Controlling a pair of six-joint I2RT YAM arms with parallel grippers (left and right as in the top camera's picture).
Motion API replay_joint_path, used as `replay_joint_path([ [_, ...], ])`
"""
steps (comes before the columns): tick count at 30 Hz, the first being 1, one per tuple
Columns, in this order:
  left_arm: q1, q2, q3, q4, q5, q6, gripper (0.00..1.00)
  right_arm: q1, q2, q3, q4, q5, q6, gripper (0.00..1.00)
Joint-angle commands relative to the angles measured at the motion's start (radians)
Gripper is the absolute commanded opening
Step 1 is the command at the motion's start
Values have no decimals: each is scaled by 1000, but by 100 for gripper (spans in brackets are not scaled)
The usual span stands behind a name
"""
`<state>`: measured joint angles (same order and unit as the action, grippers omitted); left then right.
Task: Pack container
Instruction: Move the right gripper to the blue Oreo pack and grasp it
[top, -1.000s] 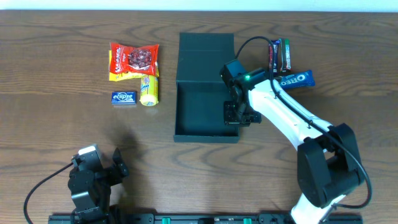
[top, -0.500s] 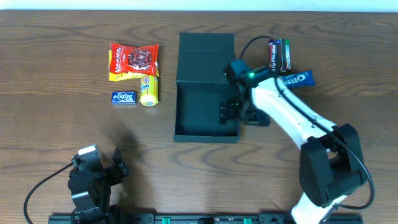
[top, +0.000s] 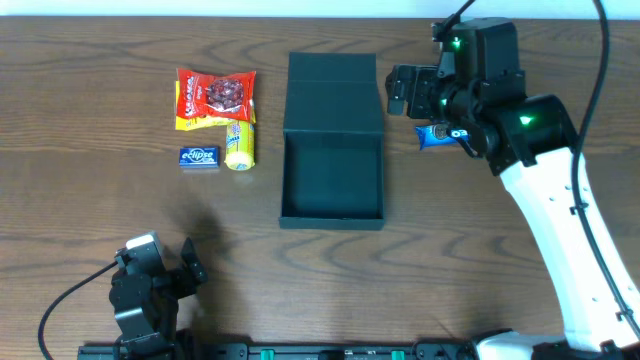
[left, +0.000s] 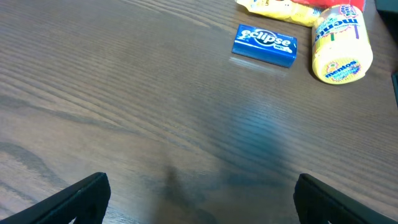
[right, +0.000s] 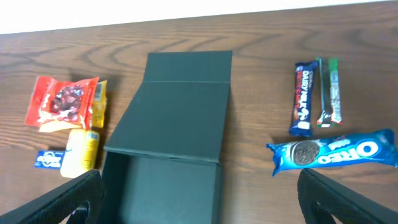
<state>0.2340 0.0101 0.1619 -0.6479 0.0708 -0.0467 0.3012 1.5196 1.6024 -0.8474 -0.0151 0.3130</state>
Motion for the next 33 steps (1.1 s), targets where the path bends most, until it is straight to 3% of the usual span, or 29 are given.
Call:
replay_joint_path([
  [1,2,-7,-5,-7,-8,18,95,-8,16,-11,15,64,-83,99],
  [4,2,-6,-5,-7,-8,18,95,-15,39,-21,36,145,-69,99],
  [7,2,-6,-5,-7,-8,18,95,-57,92,-21,19,180,83,99],
  [10,2,-6,-5,-7,-8,18,95,-137,197,-21,-15,126,310,98],
  [12,2,-6,-5,-7,-8,18,95,-180,254,-21,-32,79,422,89],
  [18,2,-6,-5,-7,-8,18,96,-264,427,-20,-32,-49,640,85],
  [26,2,-6,-5,-7,-8,18,96,-268,494,-20,-19,-61,829,85],
  [33,2,-6,-5,-7,-8,18,95,-277,567,-20,4,-80,861,83],
])
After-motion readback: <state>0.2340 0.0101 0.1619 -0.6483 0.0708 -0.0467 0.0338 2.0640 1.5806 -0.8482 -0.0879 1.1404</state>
